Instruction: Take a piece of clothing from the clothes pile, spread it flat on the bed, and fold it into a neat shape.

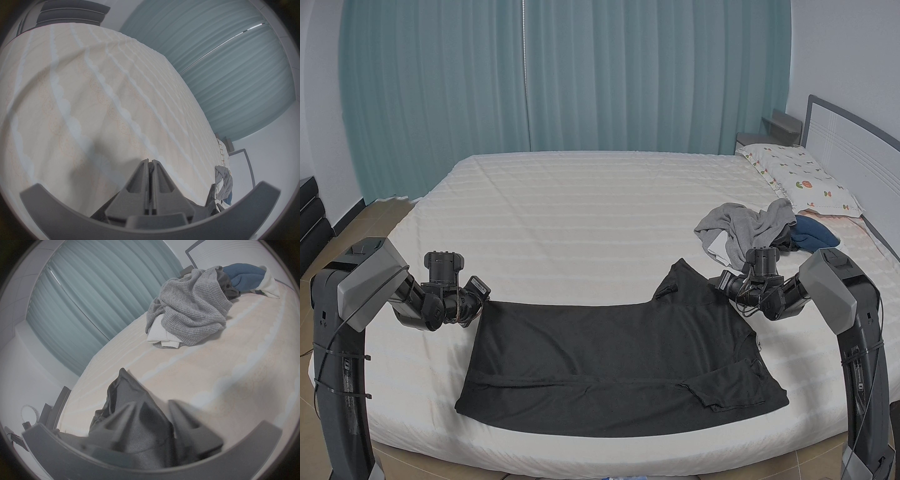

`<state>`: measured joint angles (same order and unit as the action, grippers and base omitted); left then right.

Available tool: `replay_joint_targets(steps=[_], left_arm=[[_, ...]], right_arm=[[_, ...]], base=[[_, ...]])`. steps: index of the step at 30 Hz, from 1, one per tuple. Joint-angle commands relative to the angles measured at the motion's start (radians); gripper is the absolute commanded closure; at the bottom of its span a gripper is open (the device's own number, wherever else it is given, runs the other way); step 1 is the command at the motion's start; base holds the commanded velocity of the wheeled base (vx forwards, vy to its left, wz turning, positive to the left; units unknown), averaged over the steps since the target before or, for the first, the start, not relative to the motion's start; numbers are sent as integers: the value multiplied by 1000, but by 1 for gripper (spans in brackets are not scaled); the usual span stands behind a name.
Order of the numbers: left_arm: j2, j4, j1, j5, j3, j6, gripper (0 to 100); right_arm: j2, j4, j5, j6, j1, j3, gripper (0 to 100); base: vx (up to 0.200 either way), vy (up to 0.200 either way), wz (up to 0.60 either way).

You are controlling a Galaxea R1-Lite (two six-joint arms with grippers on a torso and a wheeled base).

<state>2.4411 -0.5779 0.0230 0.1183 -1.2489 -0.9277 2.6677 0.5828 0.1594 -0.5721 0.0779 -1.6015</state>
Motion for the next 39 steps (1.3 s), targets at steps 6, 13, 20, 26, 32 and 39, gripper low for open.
replay_joint_targets(steps=[6, 13, 20, 26, 32, 39], left_arm=[[-13, 0, -5, 0, -1, 0, 100], [-27, -11, -6, -16, 3, 9, 100], [-42, -10, -17, -19, 16, 7, 100], [-68, -13, -20, -8, 42, 9, 100], [-79, -10, -32, -6, 60, 27, 100], [-116, -11, -35, -2, 134, 139, 100]], right_arm=[[-78, 11, 22, -6, -24, 83, 100], [-143, 17, 49, -64, -35, 107, 100], [-164, 68, 48, -97, -47, 115, 100], [-180, 81, 49, -100, -44, 167, 100], [-216, 81, 62, -101, -53, 222, 100], [-282, 69, 124, -94, -73, 314, 100]], base=[[0, 0, 0], [0, 0, 0], [0, 0, 0], [0, 0, 0], [0, 0, 0], [0, 0, 0]])
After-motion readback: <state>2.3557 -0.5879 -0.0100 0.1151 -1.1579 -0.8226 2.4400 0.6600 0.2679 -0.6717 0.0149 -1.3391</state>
